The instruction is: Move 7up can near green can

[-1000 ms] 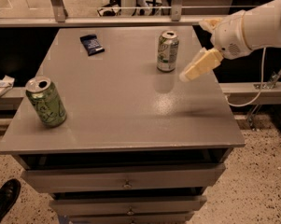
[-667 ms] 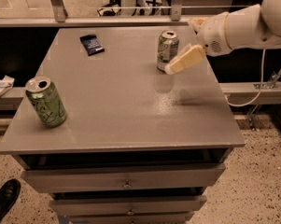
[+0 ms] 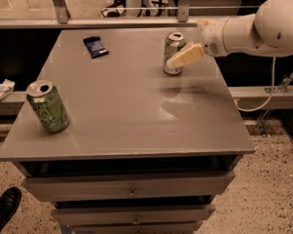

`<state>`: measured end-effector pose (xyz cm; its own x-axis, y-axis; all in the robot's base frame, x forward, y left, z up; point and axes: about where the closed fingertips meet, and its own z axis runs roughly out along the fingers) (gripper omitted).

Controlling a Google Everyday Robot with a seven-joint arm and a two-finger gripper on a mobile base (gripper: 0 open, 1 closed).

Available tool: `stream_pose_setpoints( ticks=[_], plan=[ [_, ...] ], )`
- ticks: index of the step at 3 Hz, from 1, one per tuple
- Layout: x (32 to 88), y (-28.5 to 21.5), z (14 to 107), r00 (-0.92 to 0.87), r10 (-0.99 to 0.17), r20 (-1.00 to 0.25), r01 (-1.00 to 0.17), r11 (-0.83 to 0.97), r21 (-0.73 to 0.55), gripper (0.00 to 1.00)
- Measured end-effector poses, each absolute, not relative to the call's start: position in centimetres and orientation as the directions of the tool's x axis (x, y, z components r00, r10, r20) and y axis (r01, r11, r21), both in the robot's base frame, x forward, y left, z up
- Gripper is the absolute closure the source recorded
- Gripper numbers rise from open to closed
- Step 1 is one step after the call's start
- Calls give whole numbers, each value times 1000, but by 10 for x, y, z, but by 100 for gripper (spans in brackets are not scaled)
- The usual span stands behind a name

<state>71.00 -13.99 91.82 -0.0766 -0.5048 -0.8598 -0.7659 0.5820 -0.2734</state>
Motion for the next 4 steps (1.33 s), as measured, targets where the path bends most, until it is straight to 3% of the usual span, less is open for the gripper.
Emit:
stream_pose_setpoints(
  ticks=[2, 3, 4],
  plan=[
    [730, -127, 897, -146, -415, -898, -790, 596, -147, 3],
    [729, -124, 895, -162, -389, -907, -805, 584, -106, 24],
    [721, -123, 898, -158, -371, -915, -816, 571, -91, 38]
  ],
)
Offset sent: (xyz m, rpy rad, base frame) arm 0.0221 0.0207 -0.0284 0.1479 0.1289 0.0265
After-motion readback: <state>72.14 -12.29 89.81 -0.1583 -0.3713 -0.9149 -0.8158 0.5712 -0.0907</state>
